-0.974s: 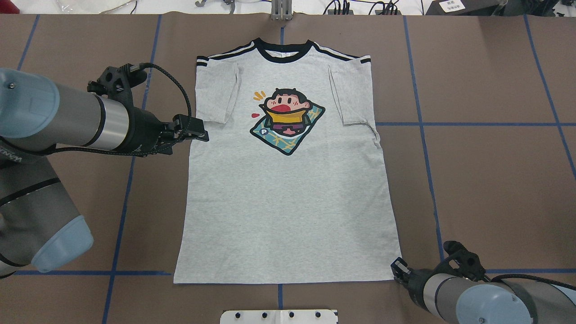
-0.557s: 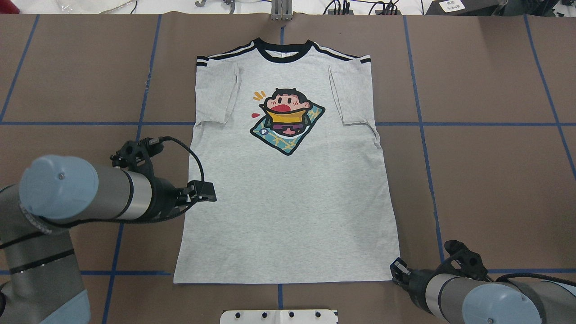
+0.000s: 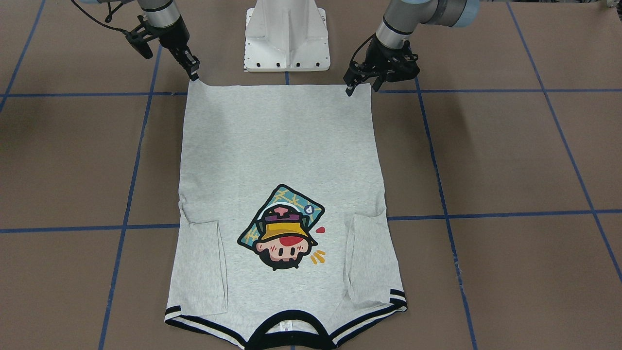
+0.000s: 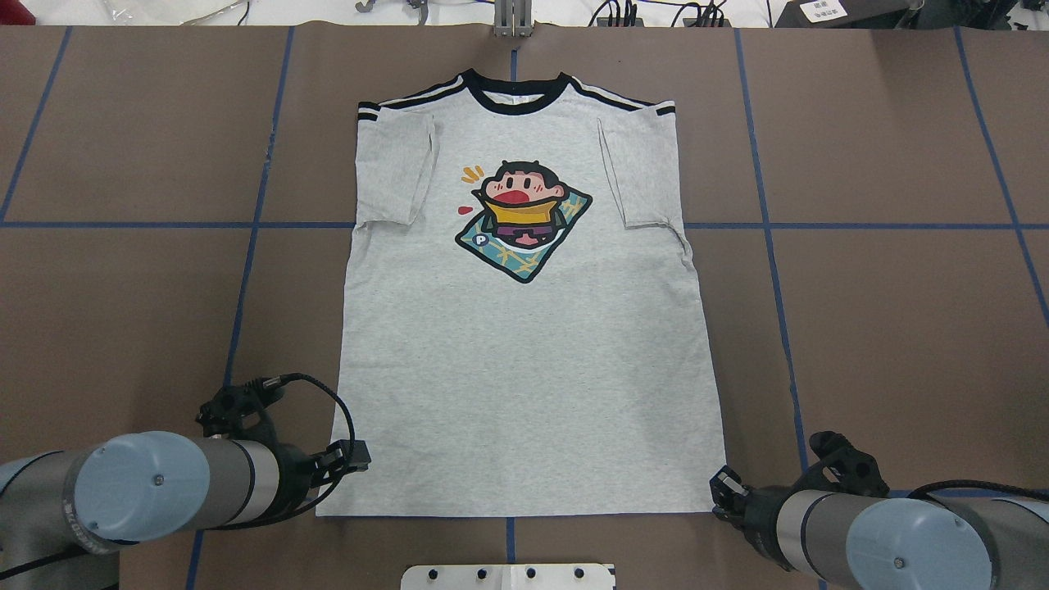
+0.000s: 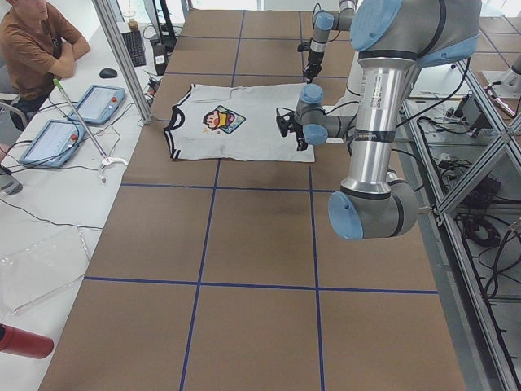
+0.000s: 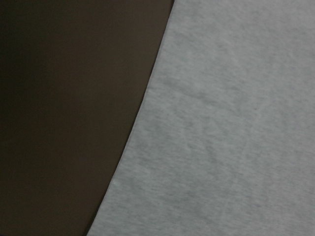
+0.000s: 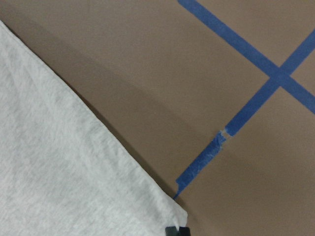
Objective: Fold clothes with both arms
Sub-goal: 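Lower the left gripper to the other hem corner and grasp both corners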
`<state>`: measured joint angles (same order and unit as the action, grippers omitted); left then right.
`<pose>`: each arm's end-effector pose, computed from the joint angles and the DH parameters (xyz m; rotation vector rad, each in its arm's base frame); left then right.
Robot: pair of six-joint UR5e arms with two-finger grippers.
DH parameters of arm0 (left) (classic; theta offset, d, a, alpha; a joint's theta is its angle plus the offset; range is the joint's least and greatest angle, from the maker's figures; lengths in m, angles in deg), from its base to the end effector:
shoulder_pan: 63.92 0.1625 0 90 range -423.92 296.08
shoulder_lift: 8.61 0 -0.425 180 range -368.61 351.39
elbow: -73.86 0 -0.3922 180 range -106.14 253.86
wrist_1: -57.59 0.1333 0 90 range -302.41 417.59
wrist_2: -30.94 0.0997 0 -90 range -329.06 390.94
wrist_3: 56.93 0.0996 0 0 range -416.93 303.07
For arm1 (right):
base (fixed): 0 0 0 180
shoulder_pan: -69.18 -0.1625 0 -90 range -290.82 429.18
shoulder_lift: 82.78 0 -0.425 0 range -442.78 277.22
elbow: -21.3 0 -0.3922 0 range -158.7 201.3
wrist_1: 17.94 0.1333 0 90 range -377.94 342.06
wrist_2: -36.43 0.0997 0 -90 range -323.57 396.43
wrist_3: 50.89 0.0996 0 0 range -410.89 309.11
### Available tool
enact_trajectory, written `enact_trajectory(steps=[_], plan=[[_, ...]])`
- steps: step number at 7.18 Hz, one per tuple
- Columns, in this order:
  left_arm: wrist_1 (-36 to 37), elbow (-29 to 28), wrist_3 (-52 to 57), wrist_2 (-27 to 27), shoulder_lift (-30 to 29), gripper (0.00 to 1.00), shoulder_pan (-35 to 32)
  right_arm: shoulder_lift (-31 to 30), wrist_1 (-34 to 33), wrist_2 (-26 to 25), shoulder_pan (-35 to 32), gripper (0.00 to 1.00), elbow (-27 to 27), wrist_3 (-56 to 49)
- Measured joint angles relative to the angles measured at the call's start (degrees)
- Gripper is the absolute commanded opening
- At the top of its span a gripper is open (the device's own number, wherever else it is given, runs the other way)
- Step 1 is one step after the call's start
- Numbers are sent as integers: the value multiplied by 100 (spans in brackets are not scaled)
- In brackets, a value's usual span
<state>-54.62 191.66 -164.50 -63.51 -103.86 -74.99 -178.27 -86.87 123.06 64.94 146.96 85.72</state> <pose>0.4725 -0.2204 0.3465 -0.1271 0.9662 -0.4226 -0.4269 -0.1712 0.3729 -0.2811 -0.8822 0.8520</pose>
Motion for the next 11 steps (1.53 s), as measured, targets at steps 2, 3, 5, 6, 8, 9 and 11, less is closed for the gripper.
enact_trajectory(steps=[2,3,5,6,8,9,11], plan=[[231,-9,-371,147,47,71,345,-8,-4,9,-11,0,-5,-2],[278,-13,-449,174,44,67,420,-13,-1,6,-14,0,-4,2],[338,-27,-493,209,45,61,460,-23,0,4,-21,0,1,5],[407,-26,-492,242,37,37,463,-30,-1,1,-22,0,2,5],[491,-3,-482,265,27,0,451,-37,1,-5,-27,0,3,5],[501,16,-468,268,25,0,430,-39,2,-5,-28,0,3,5],[506,83,-439,269,25,0,420,-40,2,-6,-26,0,5,5]])
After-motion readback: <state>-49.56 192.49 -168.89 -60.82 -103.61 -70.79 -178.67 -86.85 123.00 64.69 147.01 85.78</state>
